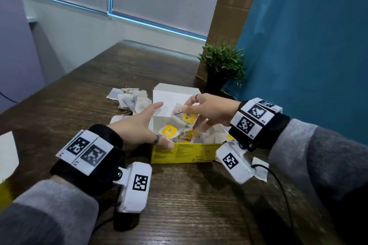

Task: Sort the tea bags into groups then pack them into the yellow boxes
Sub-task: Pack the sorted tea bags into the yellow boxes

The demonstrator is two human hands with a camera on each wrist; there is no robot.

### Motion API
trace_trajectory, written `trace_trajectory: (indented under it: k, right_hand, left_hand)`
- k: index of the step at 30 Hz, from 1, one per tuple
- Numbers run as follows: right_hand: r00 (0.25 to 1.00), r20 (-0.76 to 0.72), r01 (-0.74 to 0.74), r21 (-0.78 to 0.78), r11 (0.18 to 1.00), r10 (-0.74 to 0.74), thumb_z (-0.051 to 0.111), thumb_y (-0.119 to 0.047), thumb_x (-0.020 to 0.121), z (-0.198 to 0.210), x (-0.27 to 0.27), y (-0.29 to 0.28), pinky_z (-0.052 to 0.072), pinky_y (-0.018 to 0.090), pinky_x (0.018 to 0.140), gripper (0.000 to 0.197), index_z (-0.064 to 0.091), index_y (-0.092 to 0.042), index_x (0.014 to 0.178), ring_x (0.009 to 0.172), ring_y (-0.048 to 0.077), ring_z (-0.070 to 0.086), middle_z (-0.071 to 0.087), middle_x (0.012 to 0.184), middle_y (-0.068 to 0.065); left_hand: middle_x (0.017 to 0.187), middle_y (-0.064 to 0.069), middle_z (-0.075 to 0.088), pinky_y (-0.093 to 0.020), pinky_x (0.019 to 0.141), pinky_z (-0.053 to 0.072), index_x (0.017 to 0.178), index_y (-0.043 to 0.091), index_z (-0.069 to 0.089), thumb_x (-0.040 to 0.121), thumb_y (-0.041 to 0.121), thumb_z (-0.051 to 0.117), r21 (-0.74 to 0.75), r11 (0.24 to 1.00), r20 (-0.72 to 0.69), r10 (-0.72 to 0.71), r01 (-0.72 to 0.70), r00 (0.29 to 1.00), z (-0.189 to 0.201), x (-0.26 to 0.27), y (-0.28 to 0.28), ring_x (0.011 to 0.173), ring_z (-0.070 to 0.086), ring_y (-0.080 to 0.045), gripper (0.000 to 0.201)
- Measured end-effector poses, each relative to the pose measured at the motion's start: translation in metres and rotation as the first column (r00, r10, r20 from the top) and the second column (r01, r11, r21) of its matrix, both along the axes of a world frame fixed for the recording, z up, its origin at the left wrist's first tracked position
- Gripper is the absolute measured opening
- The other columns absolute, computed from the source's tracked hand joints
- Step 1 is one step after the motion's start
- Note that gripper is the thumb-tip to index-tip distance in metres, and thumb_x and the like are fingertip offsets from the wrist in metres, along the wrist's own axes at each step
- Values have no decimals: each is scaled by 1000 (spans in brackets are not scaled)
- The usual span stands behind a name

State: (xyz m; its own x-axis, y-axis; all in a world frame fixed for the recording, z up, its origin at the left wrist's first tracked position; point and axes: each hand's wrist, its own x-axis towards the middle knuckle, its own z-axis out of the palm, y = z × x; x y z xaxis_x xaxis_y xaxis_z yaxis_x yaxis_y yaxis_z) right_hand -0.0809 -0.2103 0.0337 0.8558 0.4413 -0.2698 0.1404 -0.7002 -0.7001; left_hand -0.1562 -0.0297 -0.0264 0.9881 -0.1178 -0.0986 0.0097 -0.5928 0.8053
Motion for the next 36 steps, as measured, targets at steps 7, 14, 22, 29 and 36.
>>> trace_trajectory:
  k: [7, 14, 22, 29, 36]
  right_hand:
    - [912, 411, 20, -23, 1000, -9, 65, -30, 86, 4, 8, -19, 36, 19, 41, 25, 48, -19, 72, 52, 15, 59, 59, 60, -3]
    - [922, 316, -87, -395, 914, 224, 66, -27, 86, 9, 8, -37, 49, 30, 58, 23, 51, -16, 73, 53, 16, 62, 62, 60, -3]
    - [988, 142, -68, 25, 997, 64, 68, -32, 83, 6, 4, -29, 31, 22, 46, 22, 54, -17, 77, 57, 8, 54, 57, 71, 5]
    - [858, 426, -65, -465, 883, 288, 61, -31, 88, -2, 0, -28, 36, 13, 57, 14, 69, -21, 84, 70, 5, 53, 65, 80, -6]
    - [894, 343, -113, -453, 885, 289, 75, -42, 74, -6, -7, -24, 43, 28, 63, 42, 49, -21, 99, 66, 6, 54, 66, 74, -6]
  left_hand:
    - [156, 7, 16, -29, 109, 25, 147, 39, 8, 56, 39, 85, -3, 1000, -7, 16, -16, 1000, 2, -2, -1, 140, 23, -15, 119]
    - [157, 6, 14, -24, 100, 25, 147, 39, 7, 57, 40, 83, 31, 999, -11, 13, -13, 1000, 4, -3, -2, 141, 22, -17, 118]
    - [156, 6, 15, -28, 104, 28, 146, 41, 7, 59, 40, 83, 44, 998, -29, 38, -37, 999, 7, -6, -3, 139, 25, -18, 116]
    - [152, -2, 27, -43, 95, 41, 146, 42, 7, 63, 37, 82, 89, 994, -72, 74, -68, 995, 14, -11, -7, 129, 39, -43, 112]
    - [154, 0, 23, -40, 101, 37, 146, 42, 8, 61, 38, 82, 61, 995, -87, 89, -84, 992, 17, -14, -9, 131, 38, -37, 113]
